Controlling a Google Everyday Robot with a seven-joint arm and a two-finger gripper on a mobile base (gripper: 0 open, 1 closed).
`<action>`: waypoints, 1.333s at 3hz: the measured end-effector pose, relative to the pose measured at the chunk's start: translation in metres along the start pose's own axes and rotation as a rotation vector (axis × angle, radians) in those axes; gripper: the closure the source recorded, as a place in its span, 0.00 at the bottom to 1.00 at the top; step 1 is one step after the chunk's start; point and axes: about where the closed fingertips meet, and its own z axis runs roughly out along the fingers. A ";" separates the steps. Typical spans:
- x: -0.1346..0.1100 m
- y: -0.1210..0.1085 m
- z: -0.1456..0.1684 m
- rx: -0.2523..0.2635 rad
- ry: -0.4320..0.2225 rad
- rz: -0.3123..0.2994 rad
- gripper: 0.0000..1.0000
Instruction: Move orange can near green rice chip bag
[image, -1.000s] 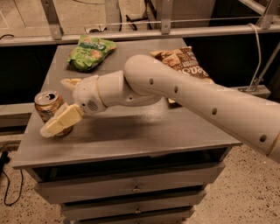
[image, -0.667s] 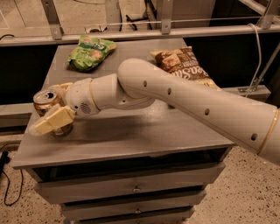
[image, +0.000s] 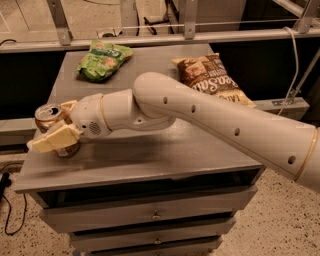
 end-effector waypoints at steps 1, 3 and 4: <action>-0.014 -0.015 -0.049 0.083 0.029 -0.066 0.88; -0.017 -0.017 -0.054 0.091 0.035 -0.075 1.00; -0.021 -0.025 -0.062 0.106 0.054 -0.100 1.00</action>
Offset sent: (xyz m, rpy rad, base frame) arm 0.0146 -0.0358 0.0179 -0.0247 -0.0656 -0.0523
